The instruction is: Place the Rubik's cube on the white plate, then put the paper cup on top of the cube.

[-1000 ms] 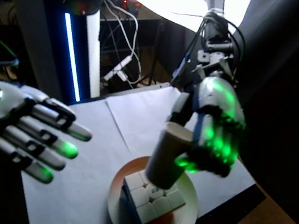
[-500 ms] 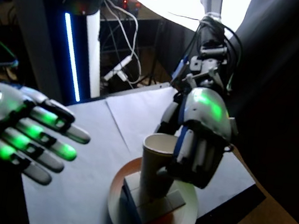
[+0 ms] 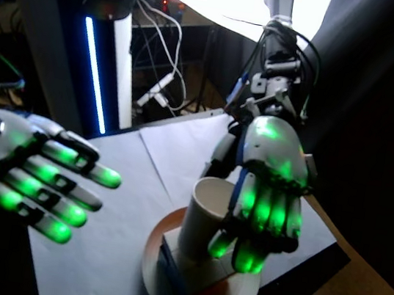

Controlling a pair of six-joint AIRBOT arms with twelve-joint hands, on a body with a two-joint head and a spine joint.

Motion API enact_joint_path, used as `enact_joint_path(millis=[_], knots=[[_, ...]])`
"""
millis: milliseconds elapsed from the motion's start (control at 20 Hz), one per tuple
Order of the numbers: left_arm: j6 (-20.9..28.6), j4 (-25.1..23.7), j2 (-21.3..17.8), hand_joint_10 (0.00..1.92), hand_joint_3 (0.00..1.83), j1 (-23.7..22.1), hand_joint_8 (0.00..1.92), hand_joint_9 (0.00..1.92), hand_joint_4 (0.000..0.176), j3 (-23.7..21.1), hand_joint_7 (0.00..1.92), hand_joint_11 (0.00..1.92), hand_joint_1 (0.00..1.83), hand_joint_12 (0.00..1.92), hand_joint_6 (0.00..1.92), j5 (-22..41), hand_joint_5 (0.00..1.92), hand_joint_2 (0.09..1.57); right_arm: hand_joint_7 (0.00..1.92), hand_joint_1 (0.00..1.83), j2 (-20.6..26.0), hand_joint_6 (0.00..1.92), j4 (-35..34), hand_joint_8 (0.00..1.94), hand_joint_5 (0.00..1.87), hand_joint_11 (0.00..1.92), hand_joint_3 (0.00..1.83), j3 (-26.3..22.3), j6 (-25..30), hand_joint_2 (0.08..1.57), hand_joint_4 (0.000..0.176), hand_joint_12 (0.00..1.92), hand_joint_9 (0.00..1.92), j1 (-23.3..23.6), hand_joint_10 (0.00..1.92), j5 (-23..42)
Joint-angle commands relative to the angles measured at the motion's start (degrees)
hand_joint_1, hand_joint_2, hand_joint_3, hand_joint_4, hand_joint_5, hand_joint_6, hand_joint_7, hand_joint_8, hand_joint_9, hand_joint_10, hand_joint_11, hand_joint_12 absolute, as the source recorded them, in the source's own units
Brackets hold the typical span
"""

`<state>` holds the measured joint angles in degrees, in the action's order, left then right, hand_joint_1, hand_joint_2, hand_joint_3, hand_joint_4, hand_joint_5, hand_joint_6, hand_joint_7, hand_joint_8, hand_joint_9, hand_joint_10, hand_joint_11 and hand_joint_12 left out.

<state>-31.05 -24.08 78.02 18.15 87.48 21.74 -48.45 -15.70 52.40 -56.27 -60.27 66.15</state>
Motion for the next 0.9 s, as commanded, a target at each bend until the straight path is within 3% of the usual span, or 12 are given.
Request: enact_joint_path(millis=[0,100,200,250,300,450,500,550,650,700,800,850], knots=[[0.10,1.05,0.18,0.47,0.00,-0.83,0.00,0.00,0.105,0.24,0.07,0.00,0.78,1.59,0.00,5.85,0.12,1.07,0.00,0.38,-0.07,0.00,0.30,0.00,0.00,0.01,0.00,0.30,0.20,1.21,0.077,0.03,0.00,0.26,0.00,7.26],[0.10,1.23,0.14,0.02,0.00,-0.82,0.00,0.00,0.097,0.35,0.00,0.00,0.76,1.13,0.00,5.91,0.04,1.05,0.00,0.38,-0.07,0.00,0.23,0.00,0.00,0.00,0.00,0.30,0.20,1.21,0.066,0.09,0.00,0.21,0.00,7.26],[0.11,1.69,-0.13,0.00,0.00,-0.77,0.00,0.00,0.108,0.32,0.00,0.00,0.79,0.93,0.00,6.31,0.00,1.03,0.00,0.38,-0.07,0.00,0.22,0.00,0.00,0.02,0.00,0.29,0.20,1.21,0.070,0.01,0.00,0.18,0.00,7.26],[0.11,2.21,-0.43,0.00,0.00,-0.55,0.00,0.00,0.140,0.18,0.00,0.00,0.74,0.64,0.00,7.03,0.00,1.02,0.00,0.38,-0.07,0.00,0.21,0.00,0.00,0.02,0.00,0.28,0.20,1.21,0.076,0.01,0.00,0.18,0.00,7.27],[0.11,3.41,-0.93,0.00,0.00,0.04,0.00,0.00,0.165,-0.04,0.00,0.00,0.70,0.04,0.00,8.23,0.00,1.03,0.00,0.41,-0.07,0.00,0.21,0.00,0.00,0.01,0.00,0.27,0.21,1.20,0.076,0.01,0.00,0.14,0.00,7.27],[0.12,4.74,-1.89,0.00,0.01,0.80,0.00,0.00,0.170,-0.46,0.00,0.05,0.67,0.02,0.00,9.81,0.00,1.05,0.00,0.39,-0.04,0.00,0.01,0.00,0.00,0.02,0.00,0.24,0.22,1.21,0.089,0.03,0.00,0.05,0.00,7.28],[0.13,5.69,-2.63,0.00,0.00,1.31,0.00,0.00,0.176,-0.95,0.00,0.00,0.68,0.51,0.00,11.22,0.00,1.08,0.00,0.39,-0.03,0.00,0.00,0.00,0.00,0.00,0.00,0.21,0.22,1.21,0.083,0.21,0.02,0.05,0.00,7.29],[0.13,6.48,-3.62,0.00,0.00,1.79,0.00,0.00,0.176,-1.62,0.00,0.00,0.68,0.64,0.00,12.88,0.00,1.08,0.00,0.38,0.04,0.00,0.00,0.00,0.00,0.00,0.00,0.14,0.22,1.21,0.092,0.19,0.01,0.05,0.00,7.31],[0.11,8.58,-5.86,0.00,0.00,3.17,0.00,0.00,0.176,-3.34,0.00,0.00,0.60,0.48,0.00,16.58,0.00,1.10,0.00,0.40,0.32,0.00,-0.01,0.00,0.00,0.00,0.00,-0.03,0.23,1.22,0.108,0.14,0.00,0.05,0.00,7.36],[-0.53,10.42,-7.62,0.00,0.01,4.19,0.00,0.00,0.176,-4.51,0.00,0.00,0.58,0.00,0.00,18.90,0.00,1.11,0.00,0.44,0.50,0.00,-0.01,0.00,0.00,0.00,0.00,-0.17,0.23,1.23,0.121,0.06,0.00,0.05,0.00,7.39],[-2.95,15.16,-11.32,0.00,0.02,7.21,0.00,0.00,0.176,-7.55,0.00,0.01,0.59,0.00,0.00,24.59,0.00,1.15,0.00,0.41,0.99,0.00,-0.01,0.00,0.00,0.01,0.01,-0.53,0.22,1.25,0.096,0.01,0.00,0.05,0.00,7.55],[-4.08,17.42,-13.17,0.00,0.02,9.25,0.00,0.00,0.176,-9.10,0.00,0.00,0.64,0.00,0.00,27.47,0.00,1.17,0.00,0.33,1.28,0.00,-0.01,0.00,0.00,0.04,0.01,-0.66,0.22,1.25,0.103,0.03,0.02,0.05,0.01,7.75]])
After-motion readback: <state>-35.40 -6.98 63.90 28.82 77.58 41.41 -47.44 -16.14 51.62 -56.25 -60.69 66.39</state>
